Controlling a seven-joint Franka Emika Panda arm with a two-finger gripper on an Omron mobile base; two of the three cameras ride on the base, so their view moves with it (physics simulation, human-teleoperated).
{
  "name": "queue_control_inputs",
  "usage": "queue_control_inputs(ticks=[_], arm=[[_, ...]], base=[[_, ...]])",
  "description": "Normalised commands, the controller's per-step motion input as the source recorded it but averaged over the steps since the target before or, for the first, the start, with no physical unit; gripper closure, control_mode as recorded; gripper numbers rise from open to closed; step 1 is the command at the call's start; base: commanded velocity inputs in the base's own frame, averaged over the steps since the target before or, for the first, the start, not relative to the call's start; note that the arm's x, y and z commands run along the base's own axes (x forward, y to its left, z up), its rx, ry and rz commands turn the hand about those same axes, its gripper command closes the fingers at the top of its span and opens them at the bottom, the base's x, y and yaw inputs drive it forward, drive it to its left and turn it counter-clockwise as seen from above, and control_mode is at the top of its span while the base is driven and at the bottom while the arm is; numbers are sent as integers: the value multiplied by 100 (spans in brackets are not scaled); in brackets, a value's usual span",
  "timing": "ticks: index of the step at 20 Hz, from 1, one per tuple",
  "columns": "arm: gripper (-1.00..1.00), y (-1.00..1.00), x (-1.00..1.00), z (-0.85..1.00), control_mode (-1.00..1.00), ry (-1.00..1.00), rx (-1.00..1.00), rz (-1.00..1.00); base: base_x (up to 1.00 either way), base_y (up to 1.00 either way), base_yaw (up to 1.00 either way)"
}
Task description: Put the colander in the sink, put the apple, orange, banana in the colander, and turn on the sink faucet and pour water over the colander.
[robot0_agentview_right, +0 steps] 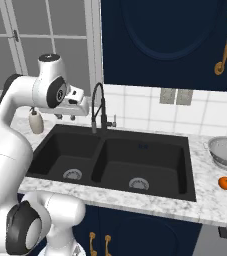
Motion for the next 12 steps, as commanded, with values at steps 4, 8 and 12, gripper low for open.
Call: queue_control_inputs(ticks=[4,8,12], arm=[[-100,0,-13,0,-100,0,0,0],[-100,-46,-36,-14,-100,-6,0,-3],[-100,-100,-16,-34,-100,-6,0,-2]], base=[[0,0,0],[0,0,0],[0,0,0]])
